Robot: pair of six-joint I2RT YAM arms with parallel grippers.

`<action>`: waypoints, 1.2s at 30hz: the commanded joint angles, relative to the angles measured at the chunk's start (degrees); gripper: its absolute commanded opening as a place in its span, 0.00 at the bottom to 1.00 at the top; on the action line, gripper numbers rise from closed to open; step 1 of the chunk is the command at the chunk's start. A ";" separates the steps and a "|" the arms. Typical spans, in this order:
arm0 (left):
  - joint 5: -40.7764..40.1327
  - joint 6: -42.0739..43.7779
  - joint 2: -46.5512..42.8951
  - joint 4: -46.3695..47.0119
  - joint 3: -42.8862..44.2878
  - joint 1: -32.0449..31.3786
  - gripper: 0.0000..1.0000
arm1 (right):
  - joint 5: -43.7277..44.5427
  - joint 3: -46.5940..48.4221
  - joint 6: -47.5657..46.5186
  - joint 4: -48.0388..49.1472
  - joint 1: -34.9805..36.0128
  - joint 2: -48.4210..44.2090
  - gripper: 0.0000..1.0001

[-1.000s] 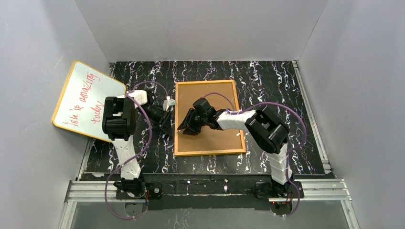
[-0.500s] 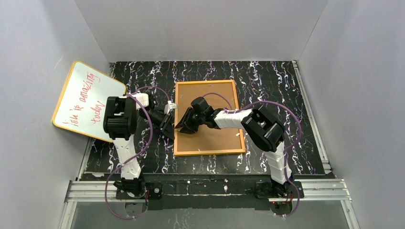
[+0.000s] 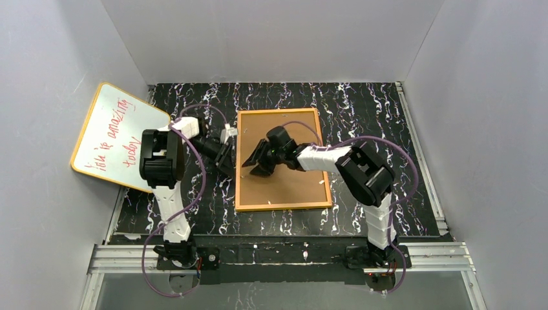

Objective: Put the photo into the frame
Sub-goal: Install the photo frame at the center of the board, then move the photo frame to the center of the board.

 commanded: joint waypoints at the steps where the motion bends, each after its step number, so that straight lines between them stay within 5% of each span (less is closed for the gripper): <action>1: 0.59 -3.52 1.86 0.04 9.30 1.99 0.34 | 2.16 2.42 -6.41 -1.25 -6.92 -5.32 0.56; 7: -2.49 -19.82 8.97 12.58 18.44 2.04 0.46 | 3.43 13.94 -15.11 -9.17 -11.60 1.16 0.65; 13: 0.66 -27.25 16.26 16.07 28.32 1.94 0.45 | 0.75 20.96 -16.78 -10.66 -14.52 7.87 0.65; 24: 1.59 -23.75 18.24 16.41 26.23 -0.04 0.19 | -0.39 23.16 -16.82 -10.28 -15.54 12.53 0.63; 36: 1.02 -20.63 14.47 16.80 17.35 -4.86 0.16 | -0.58 23.23 -15.94 -9.53 -15.51 13.39 0.60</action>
